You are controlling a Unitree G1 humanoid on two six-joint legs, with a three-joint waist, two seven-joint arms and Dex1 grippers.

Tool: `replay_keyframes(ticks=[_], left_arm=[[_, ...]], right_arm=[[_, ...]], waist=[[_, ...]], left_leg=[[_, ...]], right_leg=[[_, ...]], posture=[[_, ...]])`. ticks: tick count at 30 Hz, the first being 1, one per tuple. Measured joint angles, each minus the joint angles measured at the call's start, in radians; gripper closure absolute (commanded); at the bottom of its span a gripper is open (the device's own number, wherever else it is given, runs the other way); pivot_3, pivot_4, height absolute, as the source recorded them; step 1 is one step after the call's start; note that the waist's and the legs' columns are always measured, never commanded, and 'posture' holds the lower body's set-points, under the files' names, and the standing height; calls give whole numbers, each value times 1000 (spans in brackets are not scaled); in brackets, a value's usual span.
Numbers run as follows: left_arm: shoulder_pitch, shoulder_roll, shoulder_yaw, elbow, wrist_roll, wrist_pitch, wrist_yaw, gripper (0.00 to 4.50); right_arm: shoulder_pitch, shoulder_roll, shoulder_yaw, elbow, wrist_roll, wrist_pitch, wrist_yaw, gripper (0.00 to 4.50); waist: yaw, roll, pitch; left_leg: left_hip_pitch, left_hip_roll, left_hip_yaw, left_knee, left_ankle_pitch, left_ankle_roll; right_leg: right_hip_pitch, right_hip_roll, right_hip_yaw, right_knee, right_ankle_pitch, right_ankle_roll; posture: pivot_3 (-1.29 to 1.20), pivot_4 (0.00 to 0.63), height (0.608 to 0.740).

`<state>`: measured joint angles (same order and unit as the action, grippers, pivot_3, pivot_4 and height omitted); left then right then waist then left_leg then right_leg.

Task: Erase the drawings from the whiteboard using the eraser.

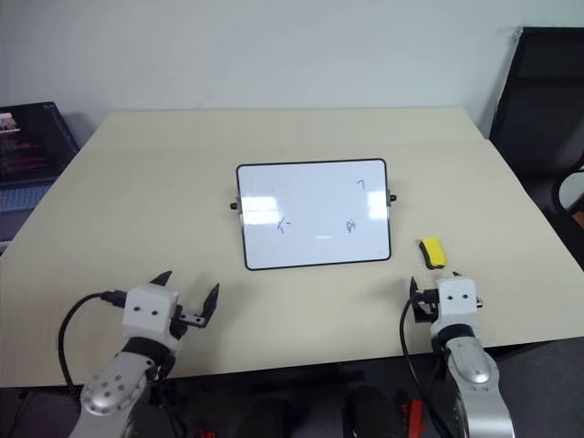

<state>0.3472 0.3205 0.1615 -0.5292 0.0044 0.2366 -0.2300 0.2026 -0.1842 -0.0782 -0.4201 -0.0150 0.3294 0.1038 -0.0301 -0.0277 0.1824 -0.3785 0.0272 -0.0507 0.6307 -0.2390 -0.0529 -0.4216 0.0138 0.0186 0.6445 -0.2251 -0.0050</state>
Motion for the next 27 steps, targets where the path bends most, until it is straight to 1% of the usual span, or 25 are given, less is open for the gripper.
replay_keyframes(ticks=[7,13,21,27], left_arm=[[-27,0,3,4,1,0,2,0],[-55,-1,2,20,5,-6,2,0],[-169,-9,-19,117,18,-32,5,0],[-202,-16,-47,139,17,-42,3,0]], right_arm=[[-3,3,0,3,0,7,4,26],[-46,2,-5,31,0,7,5,26],[-76,-13,-45,72,-1,-19,3,26],[-77,-11,-60,84,-1,-27,-5,26]], waist=[[0,0,0],[0,0,0],[1,0,0],[0,0,0]], left_leg=[[0,0,0,0,0,0],[0,0,0,0,0,0],[0,-1,0,0,0,0],[-1,-1,0,-1,0,0]], right_leg=[[0,0,0,0,0,0],[0,0,0,0,0,0],[0,0,-1,1,0,0],[0,0,0,1,0,0]], posture=[[0,150,740],[0,150,740],[0,150,740],[0,150,740]])
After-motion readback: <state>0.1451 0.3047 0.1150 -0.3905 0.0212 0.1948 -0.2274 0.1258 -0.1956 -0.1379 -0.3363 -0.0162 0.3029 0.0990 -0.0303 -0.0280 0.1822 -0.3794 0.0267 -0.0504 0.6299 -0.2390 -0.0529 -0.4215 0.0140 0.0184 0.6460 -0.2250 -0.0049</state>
